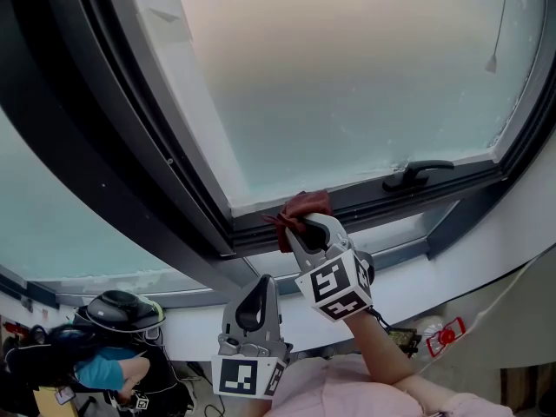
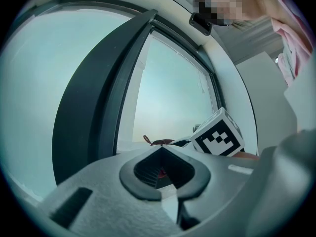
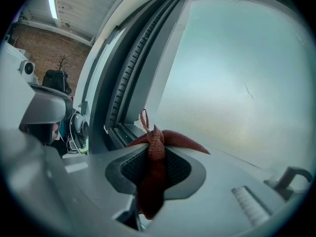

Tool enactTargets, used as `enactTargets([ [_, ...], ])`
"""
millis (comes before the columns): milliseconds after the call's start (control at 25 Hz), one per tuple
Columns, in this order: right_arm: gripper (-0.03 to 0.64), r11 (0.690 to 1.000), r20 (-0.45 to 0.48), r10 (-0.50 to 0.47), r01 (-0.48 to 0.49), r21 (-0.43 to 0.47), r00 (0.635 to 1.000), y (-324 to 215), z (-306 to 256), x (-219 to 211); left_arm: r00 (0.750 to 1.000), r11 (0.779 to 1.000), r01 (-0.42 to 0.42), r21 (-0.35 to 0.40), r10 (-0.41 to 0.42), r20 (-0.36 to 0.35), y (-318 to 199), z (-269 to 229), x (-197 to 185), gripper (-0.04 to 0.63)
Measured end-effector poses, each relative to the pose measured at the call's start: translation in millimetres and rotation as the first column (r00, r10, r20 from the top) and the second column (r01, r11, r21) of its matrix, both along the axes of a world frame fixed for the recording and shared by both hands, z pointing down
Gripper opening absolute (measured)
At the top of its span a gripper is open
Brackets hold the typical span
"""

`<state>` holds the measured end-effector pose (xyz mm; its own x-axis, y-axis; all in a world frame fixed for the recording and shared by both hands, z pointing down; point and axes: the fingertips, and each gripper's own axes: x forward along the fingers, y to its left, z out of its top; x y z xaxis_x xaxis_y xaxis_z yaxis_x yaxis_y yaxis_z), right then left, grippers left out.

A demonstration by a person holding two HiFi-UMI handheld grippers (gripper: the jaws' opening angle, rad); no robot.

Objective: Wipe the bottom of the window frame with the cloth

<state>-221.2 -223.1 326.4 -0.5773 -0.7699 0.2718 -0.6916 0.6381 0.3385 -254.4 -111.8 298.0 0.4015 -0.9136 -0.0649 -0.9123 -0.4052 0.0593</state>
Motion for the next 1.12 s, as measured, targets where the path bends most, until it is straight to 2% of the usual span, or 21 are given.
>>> enactTargets([
  [440, 0.078, 1.000, 0.013, 0.013, -0.013, -0.004, 1.000, -3, 0, 16, 1.000, 1.000, -0.018, -0.006, 0.018, 0.001, -6, 1, 12, -0.006],
  [1120, 0.078, 0.996, 0.037, 0.092, -0.092, -0.006, 0.995, -11, 0, 64, 0.997, 0.998, -0.070, -0.004, 0.070, 0.011, -6, -1, 38, -0.006],
])
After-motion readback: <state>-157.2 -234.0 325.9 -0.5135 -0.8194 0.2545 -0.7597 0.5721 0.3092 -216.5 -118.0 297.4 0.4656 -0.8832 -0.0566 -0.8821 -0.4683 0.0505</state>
